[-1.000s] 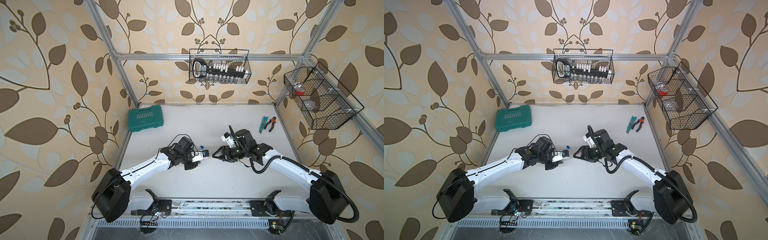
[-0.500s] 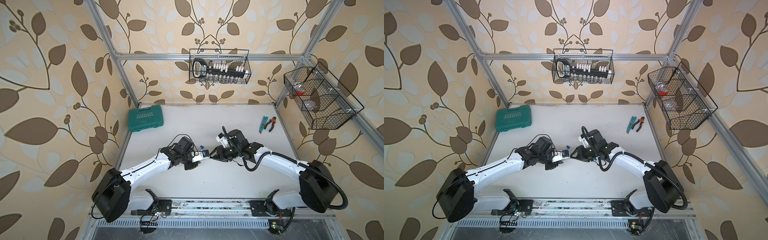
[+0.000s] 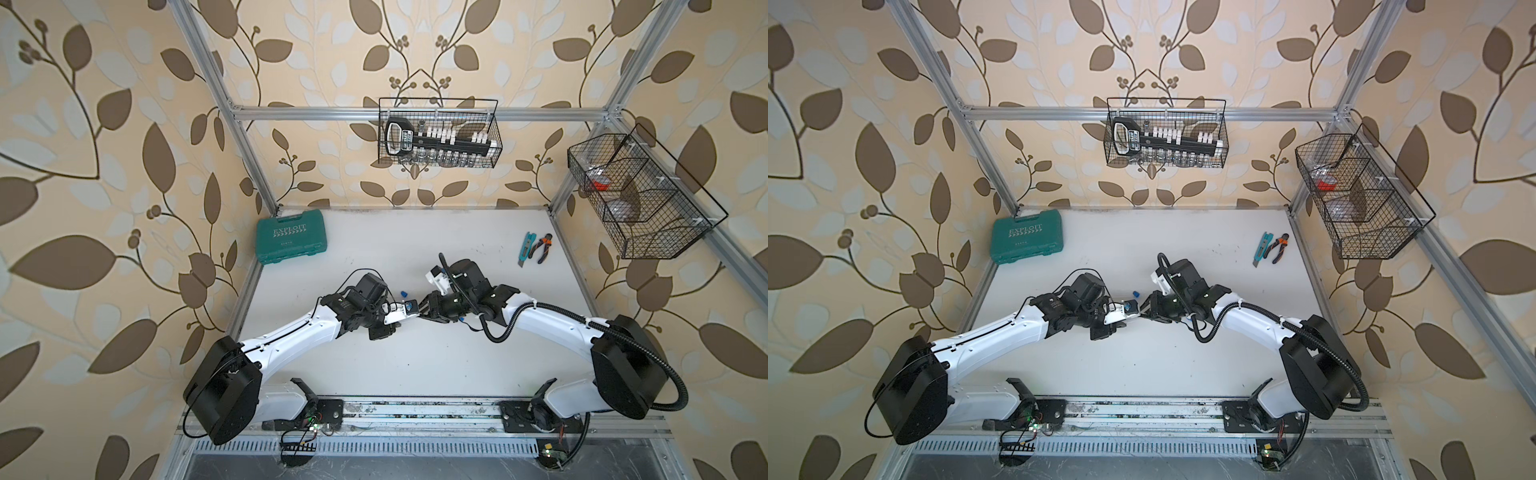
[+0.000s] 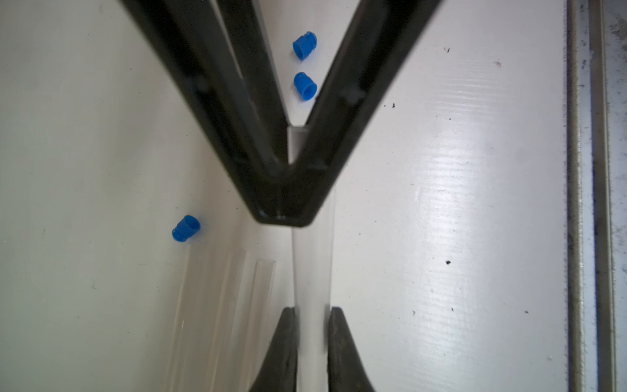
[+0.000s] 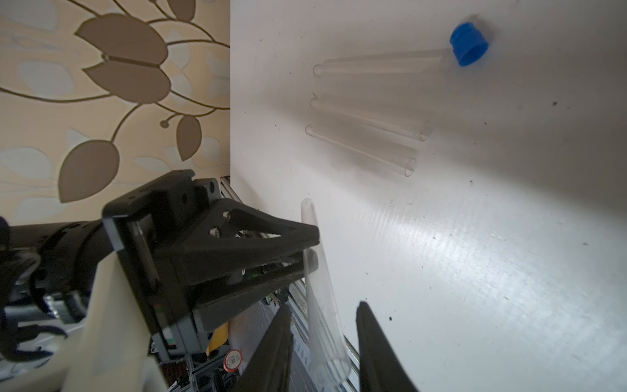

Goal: Insert stoppers into test tubes
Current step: Pick up the test tube at the center of the board.

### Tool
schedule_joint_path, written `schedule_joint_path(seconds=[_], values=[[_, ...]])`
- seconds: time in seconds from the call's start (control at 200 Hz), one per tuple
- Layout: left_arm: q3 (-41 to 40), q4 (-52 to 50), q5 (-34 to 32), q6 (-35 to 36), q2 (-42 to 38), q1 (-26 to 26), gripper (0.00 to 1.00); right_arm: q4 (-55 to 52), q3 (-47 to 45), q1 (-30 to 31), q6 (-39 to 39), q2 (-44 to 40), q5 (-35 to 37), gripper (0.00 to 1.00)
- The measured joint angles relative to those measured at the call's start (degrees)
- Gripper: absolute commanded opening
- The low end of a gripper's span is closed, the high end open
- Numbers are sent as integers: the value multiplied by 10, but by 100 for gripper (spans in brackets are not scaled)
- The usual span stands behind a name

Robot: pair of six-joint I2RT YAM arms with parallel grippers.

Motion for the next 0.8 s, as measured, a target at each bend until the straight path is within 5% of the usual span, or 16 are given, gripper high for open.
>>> schedule_joint_path(seconds=[0.8], values=[[0,0,0,0,0,0,14,10,0,3,2,17,-9,20]])
